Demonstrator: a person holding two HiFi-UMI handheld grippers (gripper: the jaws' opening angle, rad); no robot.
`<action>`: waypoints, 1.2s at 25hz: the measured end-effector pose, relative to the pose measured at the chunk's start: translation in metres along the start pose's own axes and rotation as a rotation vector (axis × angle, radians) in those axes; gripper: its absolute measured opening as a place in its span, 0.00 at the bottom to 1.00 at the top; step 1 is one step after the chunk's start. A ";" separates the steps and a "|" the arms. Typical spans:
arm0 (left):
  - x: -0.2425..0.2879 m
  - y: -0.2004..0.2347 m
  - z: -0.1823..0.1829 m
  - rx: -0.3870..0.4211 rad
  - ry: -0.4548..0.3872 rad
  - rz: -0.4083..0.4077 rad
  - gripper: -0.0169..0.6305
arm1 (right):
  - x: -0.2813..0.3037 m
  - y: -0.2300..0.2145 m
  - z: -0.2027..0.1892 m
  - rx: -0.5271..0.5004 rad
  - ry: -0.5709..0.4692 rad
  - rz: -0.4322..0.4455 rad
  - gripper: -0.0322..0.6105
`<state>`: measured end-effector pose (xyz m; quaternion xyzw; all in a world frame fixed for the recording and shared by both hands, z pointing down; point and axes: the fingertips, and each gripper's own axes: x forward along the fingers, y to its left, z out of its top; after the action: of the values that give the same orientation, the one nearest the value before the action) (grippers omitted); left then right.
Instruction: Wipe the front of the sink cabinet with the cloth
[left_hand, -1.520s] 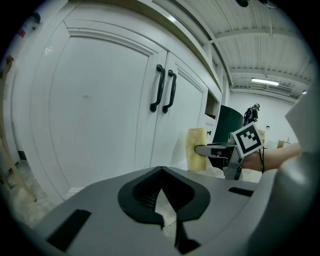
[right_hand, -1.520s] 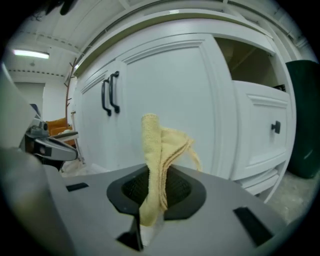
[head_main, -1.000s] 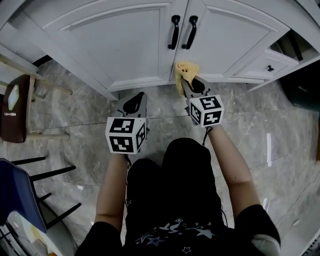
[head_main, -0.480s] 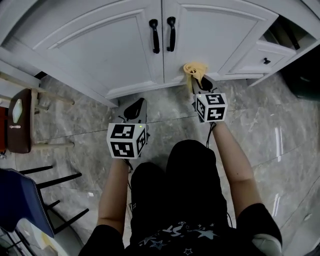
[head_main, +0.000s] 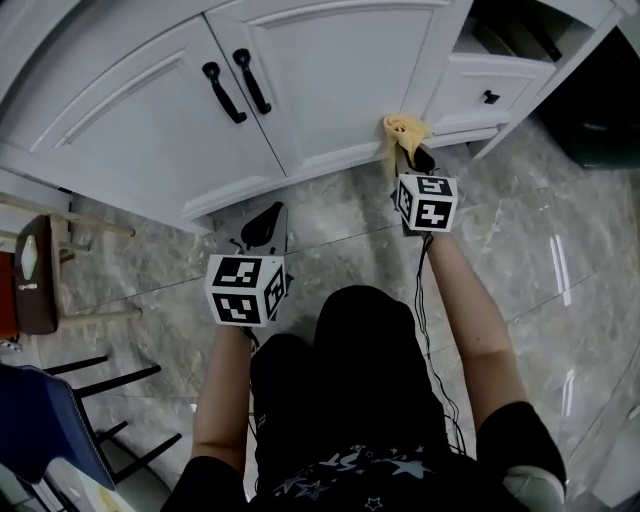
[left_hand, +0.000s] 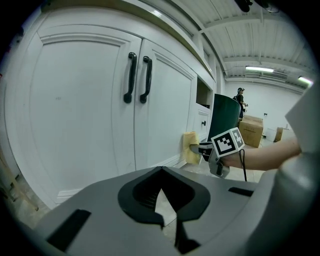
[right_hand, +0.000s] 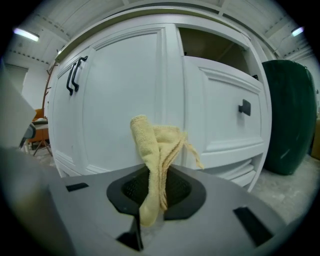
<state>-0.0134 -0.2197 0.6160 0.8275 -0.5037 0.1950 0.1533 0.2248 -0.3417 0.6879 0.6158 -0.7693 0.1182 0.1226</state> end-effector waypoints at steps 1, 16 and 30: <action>0.001 -0.004 0.001 0.003 -0.003 -0.002 0.05 | -0.003 -0.009 0.000 0.002 -0.001 -0.018 0.15; -0.079 -0.005 0.011 -0.052 -0.018 0.060 0.05 | -0.075 -0.018 0.051 -0.047 -0.005 -0.018 0.15; -0.201 -0.017 0.150 -0.114 0.130 0.037 0.05 | -0.198 0.017 0.168 0.142 0.126 -0.047 0.15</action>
<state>-0.0565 -0.1238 0.3871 0.7936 -0.5183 0.2220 0.2286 0.2425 -0.2126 0.4627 0.6323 -0.7350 0.2079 0.1295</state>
